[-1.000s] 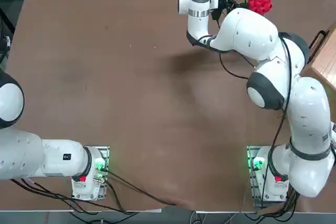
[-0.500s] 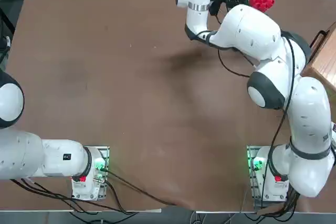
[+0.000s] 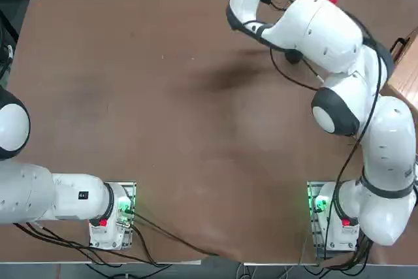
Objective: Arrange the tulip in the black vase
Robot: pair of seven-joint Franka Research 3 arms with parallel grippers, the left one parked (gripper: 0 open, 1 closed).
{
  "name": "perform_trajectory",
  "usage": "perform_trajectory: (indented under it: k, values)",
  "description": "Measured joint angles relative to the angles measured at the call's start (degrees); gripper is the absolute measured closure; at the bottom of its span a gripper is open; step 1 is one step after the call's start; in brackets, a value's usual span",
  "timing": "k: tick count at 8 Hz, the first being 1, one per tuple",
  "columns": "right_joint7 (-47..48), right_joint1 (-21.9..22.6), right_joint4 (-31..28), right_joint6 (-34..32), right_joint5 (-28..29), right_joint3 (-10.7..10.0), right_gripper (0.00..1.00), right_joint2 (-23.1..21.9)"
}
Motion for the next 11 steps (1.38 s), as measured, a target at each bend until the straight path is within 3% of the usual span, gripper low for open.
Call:
perform_trajectory:
  k: [2,6,11]
  values:
    - [-10.4,-5.0,1.1,2.4,5.9,-0.2,0.00,-4.2]
    - [-35.5,-19.0,1.4,9.5,20.6,-0.5,0.00,-12.2]
    - [-67.0,-35.2,1.4,10.9,41.2,-0.5,0.00,-15.7]
